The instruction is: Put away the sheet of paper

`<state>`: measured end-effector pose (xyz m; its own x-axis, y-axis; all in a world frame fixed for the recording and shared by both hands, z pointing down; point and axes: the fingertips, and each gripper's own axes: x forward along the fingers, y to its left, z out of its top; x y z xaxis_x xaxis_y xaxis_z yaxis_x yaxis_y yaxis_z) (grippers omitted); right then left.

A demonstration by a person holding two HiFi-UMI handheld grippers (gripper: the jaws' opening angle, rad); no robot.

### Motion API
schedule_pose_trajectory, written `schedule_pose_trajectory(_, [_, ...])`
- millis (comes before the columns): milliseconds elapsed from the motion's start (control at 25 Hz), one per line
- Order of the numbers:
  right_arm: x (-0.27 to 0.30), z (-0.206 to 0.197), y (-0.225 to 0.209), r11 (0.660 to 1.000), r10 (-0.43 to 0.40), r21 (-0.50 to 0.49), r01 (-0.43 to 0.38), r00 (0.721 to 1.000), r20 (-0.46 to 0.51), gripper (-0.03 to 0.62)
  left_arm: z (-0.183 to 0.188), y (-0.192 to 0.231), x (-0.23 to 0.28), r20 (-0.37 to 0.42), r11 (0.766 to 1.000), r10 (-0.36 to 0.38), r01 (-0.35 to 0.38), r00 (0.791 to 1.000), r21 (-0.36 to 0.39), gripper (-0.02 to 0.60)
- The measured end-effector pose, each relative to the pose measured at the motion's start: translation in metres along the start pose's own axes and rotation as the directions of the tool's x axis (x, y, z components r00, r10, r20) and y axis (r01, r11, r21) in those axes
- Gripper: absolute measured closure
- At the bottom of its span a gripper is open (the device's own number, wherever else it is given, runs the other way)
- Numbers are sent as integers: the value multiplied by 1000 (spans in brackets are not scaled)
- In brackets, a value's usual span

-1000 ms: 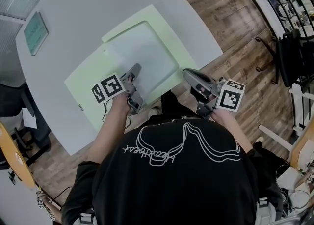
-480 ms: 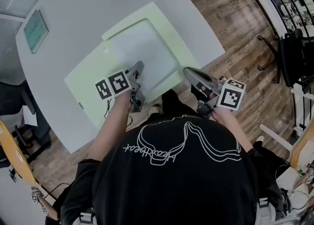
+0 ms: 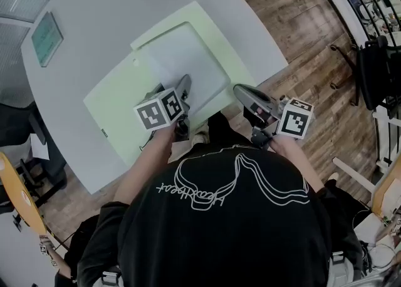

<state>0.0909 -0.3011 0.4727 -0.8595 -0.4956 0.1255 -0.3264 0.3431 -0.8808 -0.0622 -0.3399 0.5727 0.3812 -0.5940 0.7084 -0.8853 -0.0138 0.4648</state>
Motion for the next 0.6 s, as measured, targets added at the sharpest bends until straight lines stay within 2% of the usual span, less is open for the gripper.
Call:
schedule_pose_trajectory(160, [2,-2,5,1000,15,0,-15,1000,-5,584,-1,-1,-6,14,1000,11,-11,1000,17,290])
schedule_pose_trajectory(320, [9,-5,17,998,41,-49,-42,999,-22,583,-4,3,-18,26,1000,-3,2,1000,8,285])
schedule_pose_trajectory(600, [22,-25,39,994,70,-82,-75,996,-62,583,0,9,-55,72,997,-80,81,994,-9,285])
